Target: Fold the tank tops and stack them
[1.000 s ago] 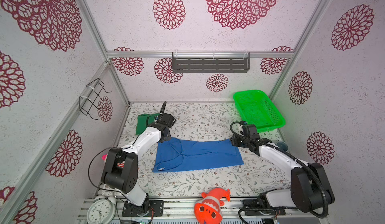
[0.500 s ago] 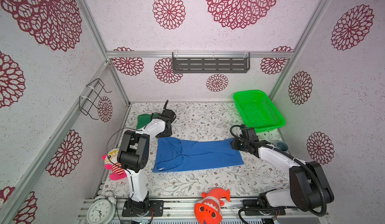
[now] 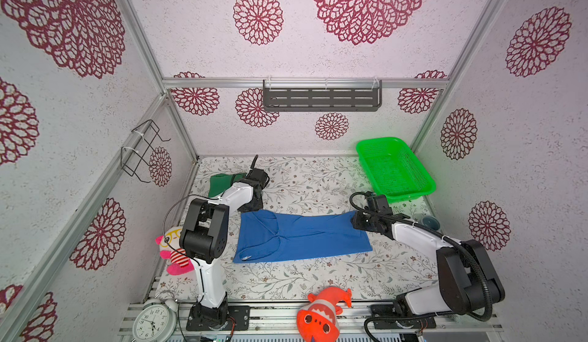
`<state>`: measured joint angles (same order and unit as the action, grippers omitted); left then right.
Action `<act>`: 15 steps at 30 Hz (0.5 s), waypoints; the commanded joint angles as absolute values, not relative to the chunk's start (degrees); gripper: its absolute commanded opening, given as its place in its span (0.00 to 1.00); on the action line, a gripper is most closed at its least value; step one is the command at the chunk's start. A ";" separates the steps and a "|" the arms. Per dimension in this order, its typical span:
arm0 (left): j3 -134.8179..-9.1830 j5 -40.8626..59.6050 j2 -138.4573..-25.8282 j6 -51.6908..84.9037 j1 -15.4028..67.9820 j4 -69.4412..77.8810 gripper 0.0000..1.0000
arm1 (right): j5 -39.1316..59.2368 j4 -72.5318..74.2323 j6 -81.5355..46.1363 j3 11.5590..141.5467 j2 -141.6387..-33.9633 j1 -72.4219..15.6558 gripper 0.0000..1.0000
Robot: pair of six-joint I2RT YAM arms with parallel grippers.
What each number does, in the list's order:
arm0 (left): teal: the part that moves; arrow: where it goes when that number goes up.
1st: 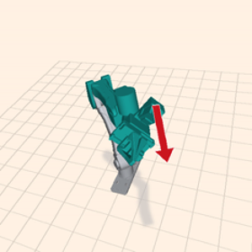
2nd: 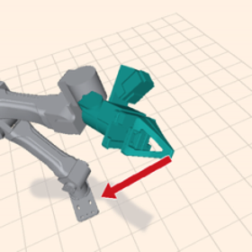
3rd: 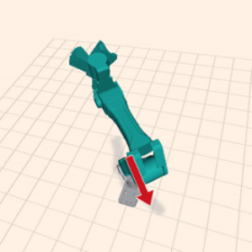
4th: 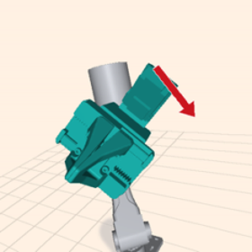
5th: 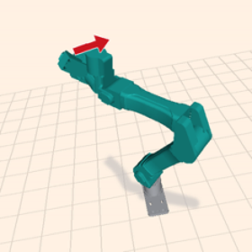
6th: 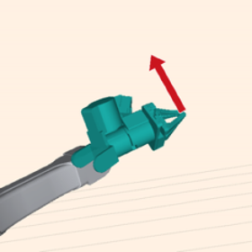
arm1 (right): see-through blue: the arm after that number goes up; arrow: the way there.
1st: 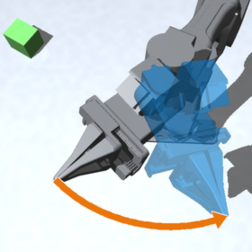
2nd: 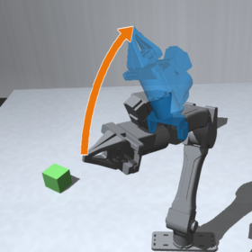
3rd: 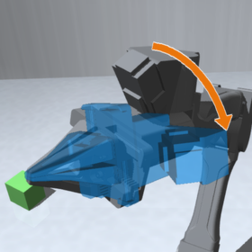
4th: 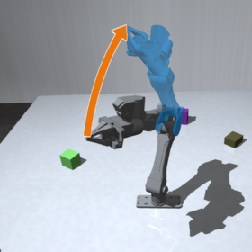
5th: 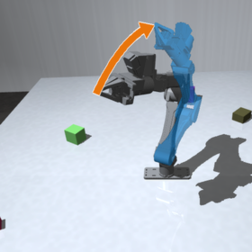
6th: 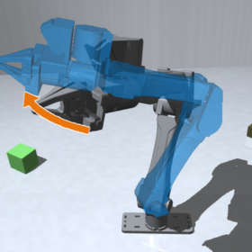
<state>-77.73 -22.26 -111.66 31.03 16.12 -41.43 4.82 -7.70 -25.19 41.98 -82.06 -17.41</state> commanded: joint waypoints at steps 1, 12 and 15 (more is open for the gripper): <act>-77.26 -21.51 -114.07 30.52 16.61 -41.07 0.25 | 4.62 -6.85 -26.71 42.79 -82.31 -17.58 0.39; -67.61 -26.12 -104.17 35.33 18.23 -39.23 0.00 | 1.46 -6.68 -28.87 41.24 -83.23 -17.62 0.39; -60.69 -27.55 -99.27 39.48 18.78 -36.48 0.00 | 0.25 -6.85 -29.09 40.86 -83.73 -17.58 0.39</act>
<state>-64.34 -24.75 -103.85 35.00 18.17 -39.00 2.70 -7.42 -27.64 41.32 -83.26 -17.43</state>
